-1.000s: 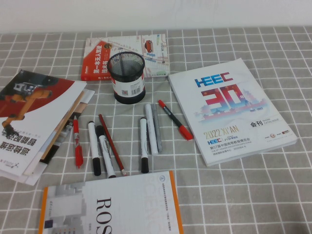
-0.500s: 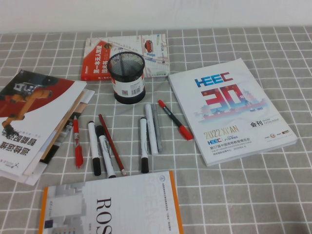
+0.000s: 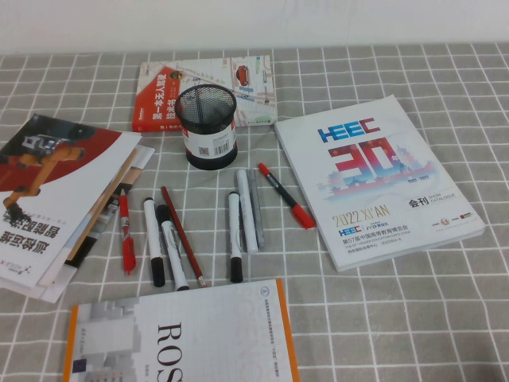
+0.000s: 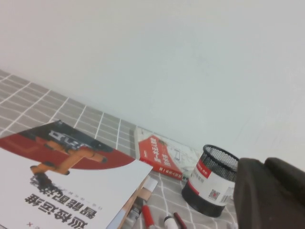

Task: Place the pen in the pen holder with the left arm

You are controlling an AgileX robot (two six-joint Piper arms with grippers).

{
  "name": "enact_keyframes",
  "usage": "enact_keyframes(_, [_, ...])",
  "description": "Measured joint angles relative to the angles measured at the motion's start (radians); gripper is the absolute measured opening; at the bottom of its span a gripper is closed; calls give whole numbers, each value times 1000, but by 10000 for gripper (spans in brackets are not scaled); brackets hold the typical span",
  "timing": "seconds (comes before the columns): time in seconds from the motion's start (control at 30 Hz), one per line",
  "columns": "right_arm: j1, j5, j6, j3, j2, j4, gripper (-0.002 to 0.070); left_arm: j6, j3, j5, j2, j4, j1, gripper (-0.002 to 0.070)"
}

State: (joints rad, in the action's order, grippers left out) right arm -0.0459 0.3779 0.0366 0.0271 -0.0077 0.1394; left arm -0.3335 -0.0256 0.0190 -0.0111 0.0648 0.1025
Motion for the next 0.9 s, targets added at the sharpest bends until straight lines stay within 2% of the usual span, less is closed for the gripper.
enact_keyframes(0.2, [0,0,0,0,0,0,-13,-10,0,7,0,2,0,-1])
enact_keyframes(0.33, [0,0,0,0,0,0,-13,-94,0,-19,0,2,0,-1])
enact_keyframes(0.43, [0,0,0,0,0,0,-13,-170,18,-114,53,3,0,-1])
enact_keyframes(0.57, [0,0,0,0,0,0,-13,-194,124,-243,191,3,0,-1])
enact_keyframes(0.63, [0,0,0,0,0,0,-13,-174,202,-296,278,3,0,-1])
enact_keyframes(0.9, [0,0,0,0,0,0,-13,80,531,-589,649,23,0,-1])
